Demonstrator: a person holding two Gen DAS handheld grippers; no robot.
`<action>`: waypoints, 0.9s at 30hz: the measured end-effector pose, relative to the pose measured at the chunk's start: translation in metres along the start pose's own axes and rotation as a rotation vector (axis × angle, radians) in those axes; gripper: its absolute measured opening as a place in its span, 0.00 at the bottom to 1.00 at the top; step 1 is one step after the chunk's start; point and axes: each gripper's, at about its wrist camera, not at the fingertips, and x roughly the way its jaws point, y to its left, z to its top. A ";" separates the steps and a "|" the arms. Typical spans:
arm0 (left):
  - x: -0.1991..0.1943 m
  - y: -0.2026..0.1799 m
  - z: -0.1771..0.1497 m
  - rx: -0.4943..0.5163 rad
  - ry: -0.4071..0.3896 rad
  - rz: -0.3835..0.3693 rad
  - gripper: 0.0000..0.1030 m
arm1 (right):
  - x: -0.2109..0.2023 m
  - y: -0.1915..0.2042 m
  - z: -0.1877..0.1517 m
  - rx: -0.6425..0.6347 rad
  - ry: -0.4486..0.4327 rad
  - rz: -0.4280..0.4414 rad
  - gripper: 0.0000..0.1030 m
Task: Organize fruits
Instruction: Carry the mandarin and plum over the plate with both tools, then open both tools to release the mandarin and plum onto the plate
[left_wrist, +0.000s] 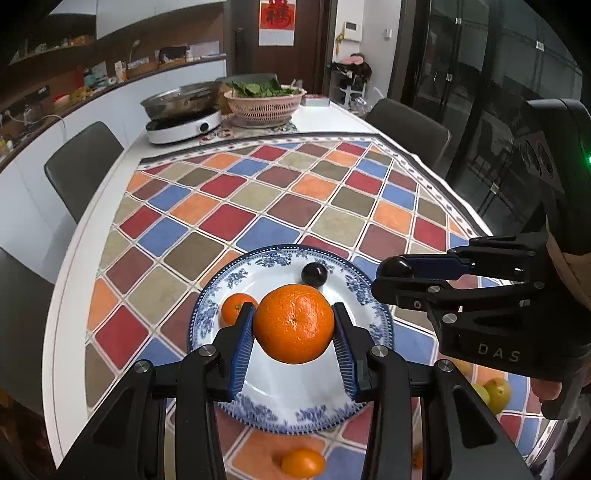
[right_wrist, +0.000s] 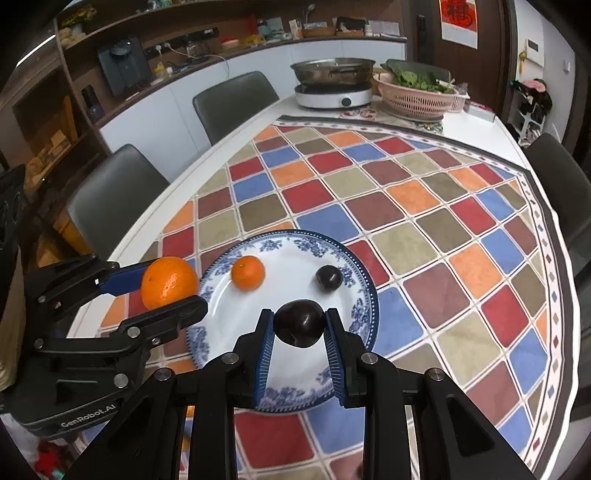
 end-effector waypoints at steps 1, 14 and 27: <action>0.005 0.001 0.002 0.000 0.005 -0.001 0.39 | 0.005 -0.003 0.002 0.002 0.009 0.002 0.28; 0.073 0.017 0.015 0.002 0.108 -0.006 0.39 | 0.066 -0.031 0.015 0.051 0.129 0.018 0.28; 0.092 0.019 0.016 0.020 0.156 -0.007 0.40 | 0.082 -0.037 0.017 0.067 0.159 0.040 0.28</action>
